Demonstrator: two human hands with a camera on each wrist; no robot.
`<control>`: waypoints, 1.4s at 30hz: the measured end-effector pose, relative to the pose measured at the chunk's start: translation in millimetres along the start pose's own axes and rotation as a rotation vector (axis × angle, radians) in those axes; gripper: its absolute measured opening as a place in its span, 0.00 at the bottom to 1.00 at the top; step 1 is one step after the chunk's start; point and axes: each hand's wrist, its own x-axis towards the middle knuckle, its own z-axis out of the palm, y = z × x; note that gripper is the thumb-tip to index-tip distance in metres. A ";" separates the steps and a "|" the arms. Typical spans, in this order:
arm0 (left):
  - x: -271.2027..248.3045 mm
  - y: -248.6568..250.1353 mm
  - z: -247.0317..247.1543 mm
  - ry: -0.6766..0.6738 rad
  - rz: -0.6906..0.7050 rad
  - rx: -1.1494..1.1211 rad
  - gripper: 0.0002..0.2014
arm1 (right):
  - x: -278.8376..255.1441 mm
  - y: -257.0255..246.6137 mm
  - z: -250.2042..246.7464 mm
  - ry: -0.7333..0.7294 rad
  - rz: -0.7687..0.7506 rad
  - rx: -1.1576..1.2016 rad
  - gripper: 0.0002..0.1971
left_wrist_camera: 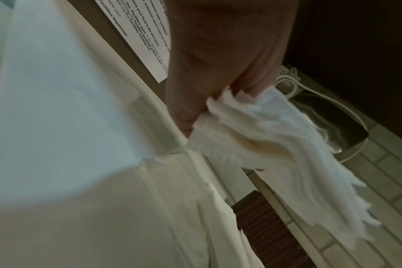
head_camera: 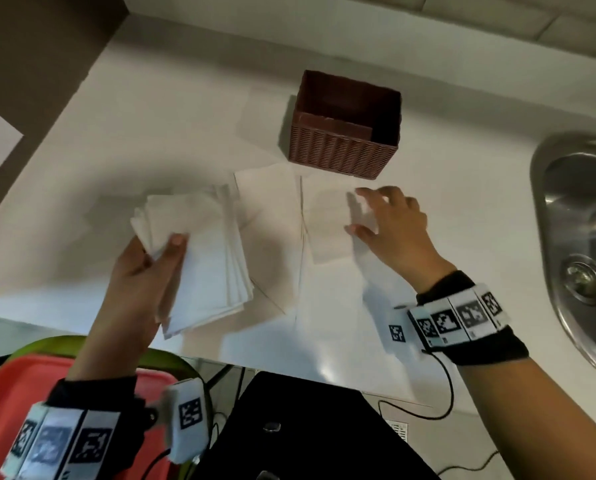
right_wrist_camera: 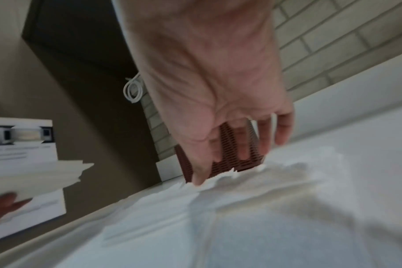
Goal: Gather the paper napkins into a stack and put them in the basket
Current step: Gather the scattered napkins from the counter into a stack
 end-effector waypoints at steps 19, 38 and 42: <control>-3.6 -18.9 -13.8 0.043 -0.034 0.034 0.14 | -43.3 2.5 -122.5 -0.255 -0.425 0.519 0.09; -15.0 -24.7 -31.6 0.085 -0.086 0.032 0.14 | 3.4 -38.8 -11.8 -0.464 -0.279 -0.179 0.30; -17.1 -25.3 -27.5 0.090 -0.075 0.082 0.14 | 0.2 -41.2 2.8 -0.434 -0.252 -0.201 0.43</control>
